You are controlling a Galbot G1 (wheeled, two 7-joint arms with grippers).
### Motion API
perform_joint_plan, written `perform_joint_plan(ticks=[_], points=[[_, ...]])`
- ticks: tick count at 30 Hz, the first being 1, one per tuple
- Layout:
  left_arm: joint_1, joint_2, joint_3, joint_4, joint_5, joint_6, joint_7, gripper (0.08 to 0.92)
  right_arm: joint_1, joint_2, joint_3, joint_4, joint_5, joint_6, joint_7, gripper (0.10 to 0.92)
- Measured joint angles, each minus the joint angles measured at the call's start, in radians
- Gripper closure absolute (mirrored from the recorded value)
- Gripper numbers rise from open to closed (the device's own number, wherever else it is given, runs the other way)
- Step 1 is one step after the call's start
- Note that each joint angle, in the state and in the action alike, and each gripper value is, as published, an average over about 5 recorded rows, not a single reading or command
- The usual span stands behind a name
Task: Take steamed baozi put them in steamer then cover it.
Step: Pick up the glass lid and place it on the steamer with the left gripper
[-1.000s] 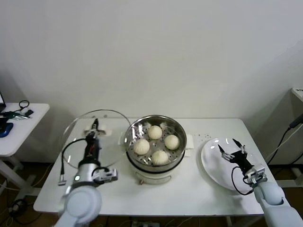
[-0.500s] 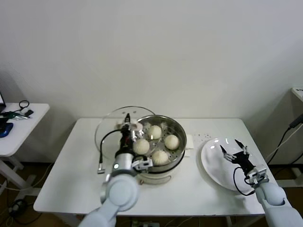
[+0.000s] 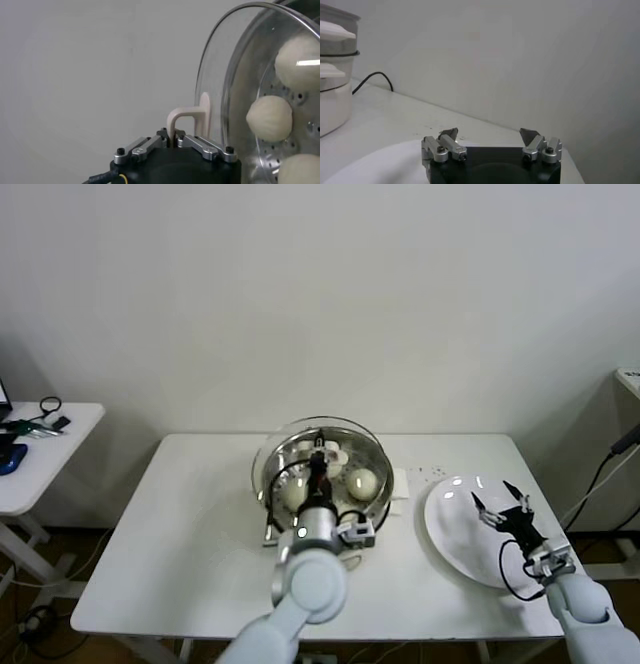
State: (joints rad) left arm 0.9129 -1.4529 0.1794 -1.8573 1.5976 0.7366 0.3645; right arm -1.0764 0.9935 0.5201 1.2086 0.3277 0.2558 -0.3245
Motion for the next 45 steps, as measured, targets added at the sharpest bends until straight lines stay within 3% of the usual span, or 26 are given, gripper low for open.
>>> perform_joint_plan(ticks=[17, 45], points=[[-0.036, -0.050, 0.016, 0.130, 0.010, 0.000, -0.020, 0.851, -0.016, -0.011, 0.020, 0.001, 0.001, 0.008, -0.004, 0.203], [-0.033, -0.060, 0.012, 0.177, 0.002, 0.000, -0.047, 0.851, -0.009, 0.000, 0.025, 0.003, -0.012, 0.013, -0.012, 0.203]])
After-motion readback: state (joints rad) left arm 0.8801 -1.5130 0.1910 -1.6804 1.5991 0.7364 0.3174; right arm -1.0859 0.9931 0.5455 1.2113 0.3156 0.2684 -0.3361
